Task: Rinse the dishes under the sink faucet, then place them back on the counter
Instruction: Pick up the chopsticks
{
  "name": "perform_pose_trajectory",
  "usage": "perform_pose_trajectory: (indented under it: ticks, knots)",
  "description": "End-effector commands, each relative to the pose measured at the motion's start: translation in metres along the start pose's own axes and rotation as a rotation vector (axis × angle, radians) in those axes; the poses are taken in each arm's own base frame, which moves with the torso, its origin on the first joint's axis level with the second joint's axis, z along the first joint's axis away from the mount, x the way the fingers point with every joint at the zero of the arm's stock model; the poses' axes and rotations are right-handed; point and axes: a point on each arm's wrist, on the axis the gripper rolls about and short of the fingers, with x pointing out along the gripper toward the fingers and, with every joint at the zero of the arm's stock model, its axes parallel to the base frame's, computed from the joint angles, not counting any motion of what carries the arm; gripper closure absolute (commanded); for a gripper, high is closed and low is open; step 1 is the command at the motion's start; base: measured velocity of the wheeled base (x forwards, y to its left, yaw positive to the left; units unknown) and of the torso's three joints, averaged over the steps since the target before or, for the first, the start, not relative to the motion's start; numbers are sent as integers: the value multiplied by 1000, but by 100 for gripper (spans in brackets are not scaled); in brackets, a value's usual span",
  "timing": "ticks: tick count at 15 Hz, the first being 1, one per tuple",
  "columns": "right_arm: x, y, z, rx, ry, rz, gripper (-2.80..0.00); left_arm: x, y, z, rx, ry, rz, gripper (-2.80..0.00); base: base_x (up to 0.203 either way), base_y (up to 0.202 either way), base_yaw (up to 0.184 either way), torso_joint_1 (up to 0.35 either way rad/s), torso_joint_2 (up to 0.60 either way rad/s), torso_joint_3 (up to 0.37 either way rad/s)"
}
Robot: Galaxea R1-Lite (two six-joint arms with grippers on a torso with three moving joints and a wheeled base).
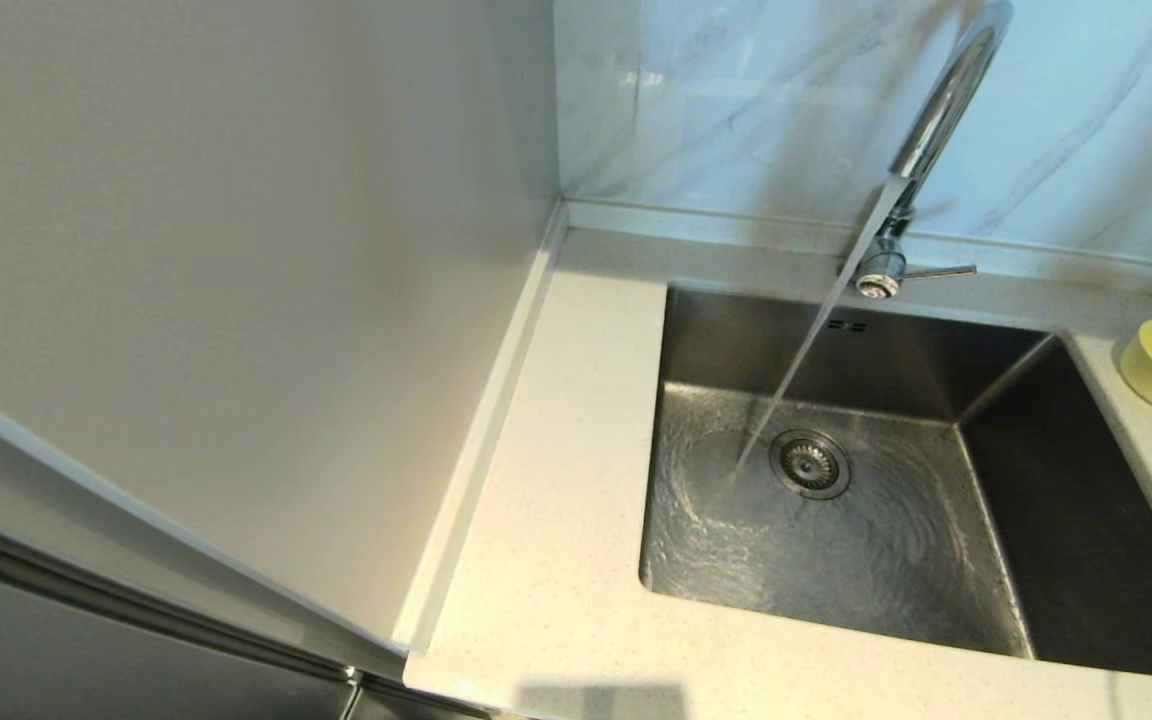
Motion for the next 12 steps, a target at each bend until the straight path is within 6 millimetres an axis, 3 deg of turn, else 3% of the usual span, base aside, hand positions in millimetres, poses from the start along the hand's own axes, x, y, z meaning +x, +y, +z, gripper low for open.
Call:
perform_pose_trajectory:
  ticks: [1,3,4,5,12]
  knots:
    - [2,-1,0,-4,2,5,-280,0,0,0,1,0,1,0,0,0,0,0,0,0]
    - [1,-1,0,-6,2,4,-280,0,0,0,1,1,1,0,0,0,0,0,0,0]
    - [2,-1,0,-6,5,4,-87,0,0,0,1,1,1,0,0,0,0,0,0,0]
    - [2,-1,0,-4,5,7,0,0,0,0,0,0,1,0,0,0,0,0,0,0]
    - [3,-1,0,-6,2,8,0,0,0,0,0,0,1,0,0,0,0,0,0,0]
